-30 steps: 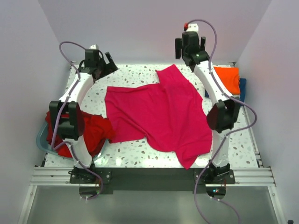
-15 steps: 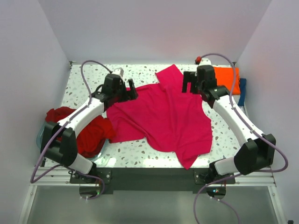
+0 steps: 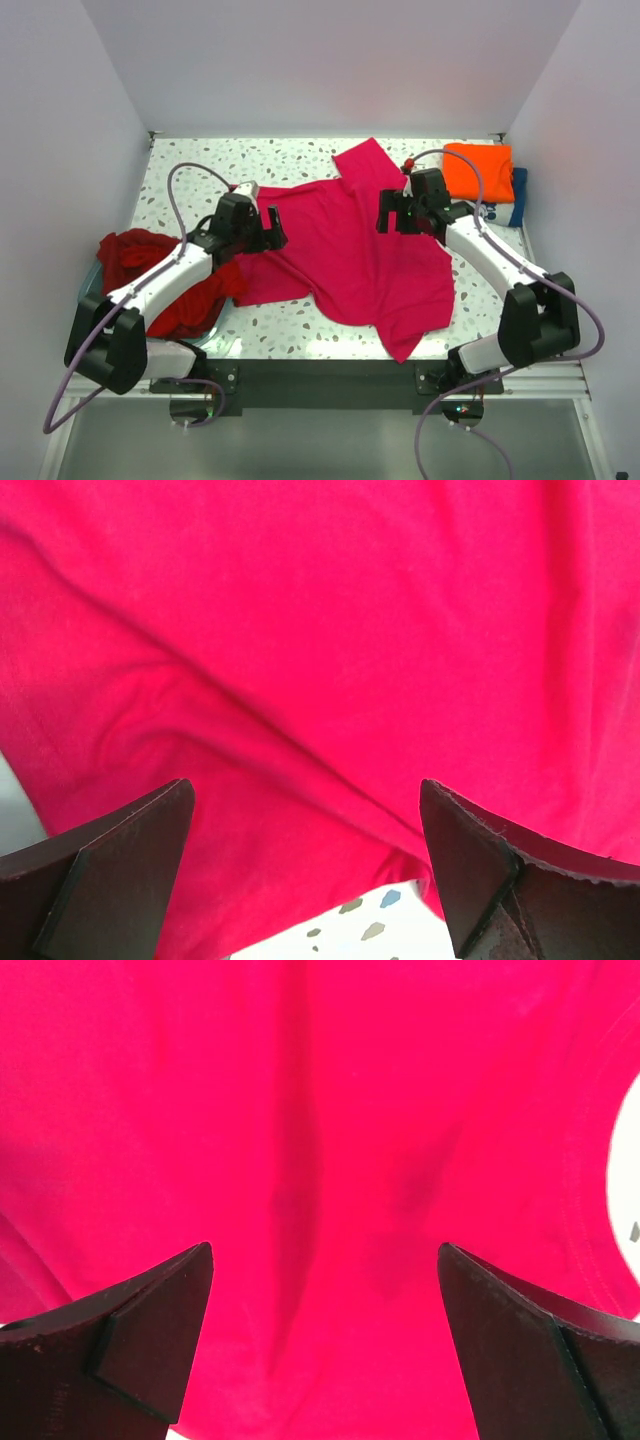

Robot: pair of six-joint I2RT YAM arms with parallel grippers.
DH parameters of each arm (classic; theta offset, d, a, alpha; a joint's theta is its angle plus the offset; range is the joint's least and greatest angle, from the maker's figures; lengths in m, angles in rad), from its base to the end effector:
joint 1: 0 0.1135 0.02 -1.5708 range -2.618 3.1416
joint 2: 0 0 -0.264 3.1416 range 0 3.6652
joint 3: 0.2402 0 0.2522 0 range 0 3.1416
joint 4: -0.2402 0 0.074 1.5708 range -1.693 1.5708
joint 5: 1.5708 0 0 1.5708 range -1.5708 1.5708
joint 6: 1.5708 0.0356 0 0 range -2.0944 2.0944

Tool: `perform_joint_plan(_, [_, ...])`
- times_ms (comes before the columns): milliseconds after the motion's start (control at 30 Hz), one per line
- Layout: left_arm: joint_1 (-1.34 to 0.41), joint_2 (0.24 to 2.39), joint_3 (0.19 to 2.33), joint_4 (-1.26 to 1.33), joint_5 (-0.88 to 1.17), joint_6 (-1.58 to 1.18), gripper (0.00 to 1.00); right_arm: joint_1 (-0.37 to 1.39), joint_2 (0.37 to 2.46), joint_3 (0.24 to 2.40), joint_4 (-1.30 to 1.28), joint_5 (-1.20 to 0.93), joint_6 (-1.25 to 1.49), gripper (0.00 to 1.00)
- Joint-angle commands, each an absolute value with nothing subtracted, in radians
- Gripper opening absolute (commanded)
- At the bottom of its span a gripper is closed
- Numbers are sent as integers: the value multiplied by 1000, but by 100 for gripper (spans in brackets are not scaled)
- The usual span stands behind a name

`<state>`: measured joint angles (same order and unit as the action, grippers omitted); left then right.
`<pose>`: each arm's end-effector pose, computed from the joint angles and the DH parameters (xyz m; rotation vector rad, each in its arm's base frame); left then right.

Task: Fold and stack the t-shirts
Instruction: Flatten the tshirt out

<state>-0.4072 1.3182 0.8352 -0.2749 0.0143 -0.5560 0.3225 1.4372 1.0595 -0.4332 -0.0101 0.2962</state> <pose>0.2555 -0.1107 0.2332 -0.1697 2.3762 -0.4900 0.2940 0.0986 0.2611 -0.0364 2.4031 0.3038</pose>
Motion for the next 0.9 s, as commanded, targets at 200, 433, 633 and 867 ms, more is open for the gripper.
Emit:
perform_joint_plan(200, [-408, 1206, 746, -253, 26, -558, 100, 322, 1583, 1045, -402, -26, 337, 95])
perform_joint_plan(433, [-408, 1132, 686, -262, 28, -577, 100, 311, 1681, 1069, -439, -3, 341, 95])
perform_joint_plan(633, [-408, 1097, 634, -250, 35, -589, 100, 305, 1752, 1089, -503, 87, 356, 94])
perform_joint_plan(867, [-408, 1078, 618, -247, 44, -598, 100, 269, 1795, 1121, -563, 153, 362, 94])
